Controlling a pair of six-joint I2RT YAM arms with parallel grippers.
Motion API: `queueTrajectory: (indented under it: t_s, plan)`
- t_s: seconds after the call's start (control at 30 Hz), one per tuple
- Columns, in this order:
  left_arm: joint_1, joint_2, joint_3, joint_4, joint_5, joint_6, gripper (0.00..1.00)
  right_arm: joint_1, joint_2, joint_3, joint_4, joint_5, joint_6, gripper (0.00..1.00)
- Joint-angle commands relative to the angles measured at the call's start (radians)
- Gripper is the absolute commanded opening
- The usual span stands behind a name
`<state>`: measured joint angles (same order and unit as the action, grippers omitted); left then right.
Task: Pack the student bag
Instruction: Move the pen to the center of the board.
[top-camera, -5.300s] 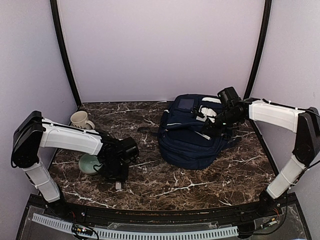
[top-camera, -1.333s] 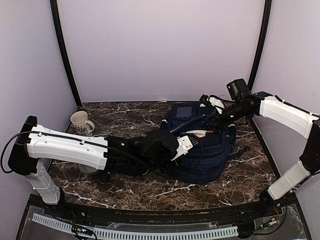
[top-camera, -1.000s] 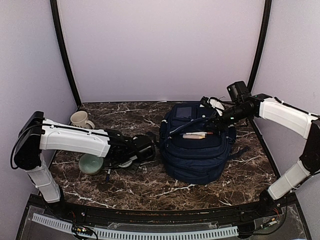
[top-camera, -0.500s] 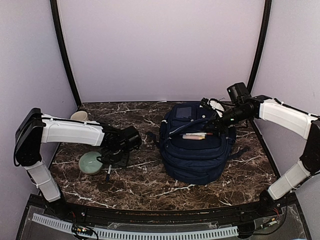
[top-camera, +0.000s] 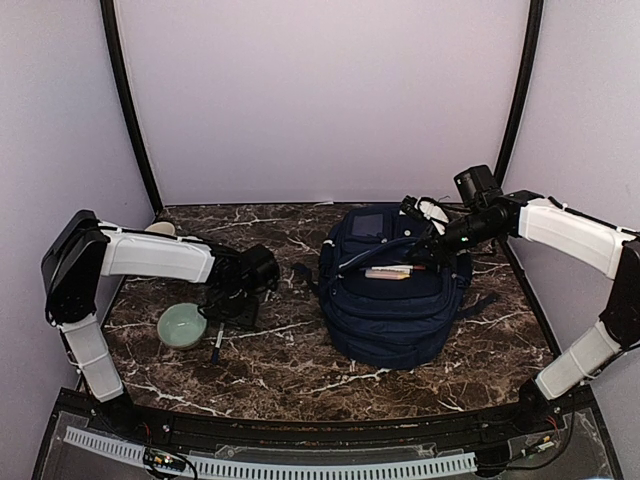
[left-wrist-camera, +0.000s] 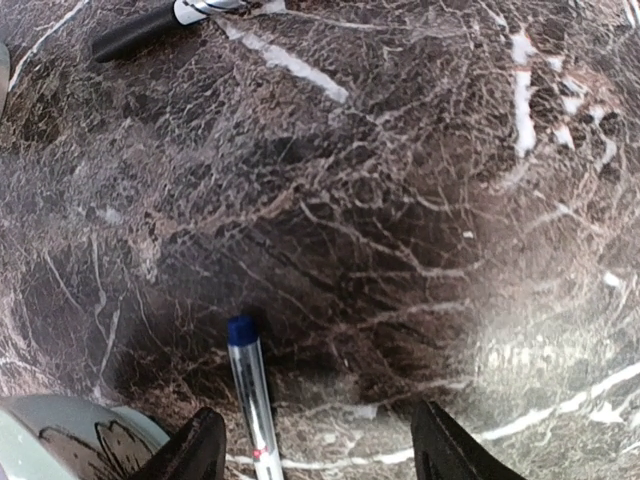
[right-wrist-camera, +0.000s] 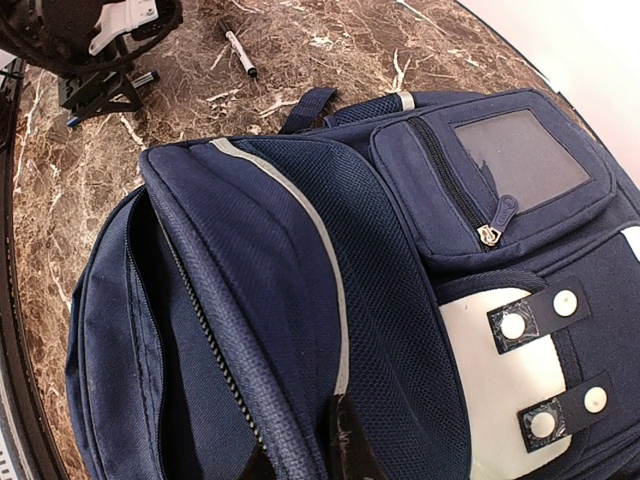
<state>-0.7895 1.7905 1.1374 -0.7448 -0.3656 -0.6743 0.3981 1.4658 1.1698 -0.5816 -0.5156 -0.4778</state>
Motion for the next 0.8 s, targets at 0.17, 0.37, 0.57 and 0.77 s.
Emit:
queueTrajectory:
  t_s: [0.17,0.37,0.57,0.77]
  plan:
    - [0.054,0.025,0.025,0.039,0.047,0.031,0.67,-0.001,-0.013,-0.011,0.078,-0.05,-0.011,0.0]
    - [0.066,0.046,0.035,0.07,0.089,0.043,0.66,-0.001,-0.008,-0.011,0.077,-0.044,-0.017,0.0]
    - [0.066,0.065,0.043,0.083,0.136,0.043,0.64,0.0,-0.004,-0.011,0.074,-0.044,-0.022,0.0]
    - [0.054,0.046,0.016,0.166,0.277,0.055,0.55,0.0,-0.002,-0.01,0.072,-0.042,-0.028,0.0]
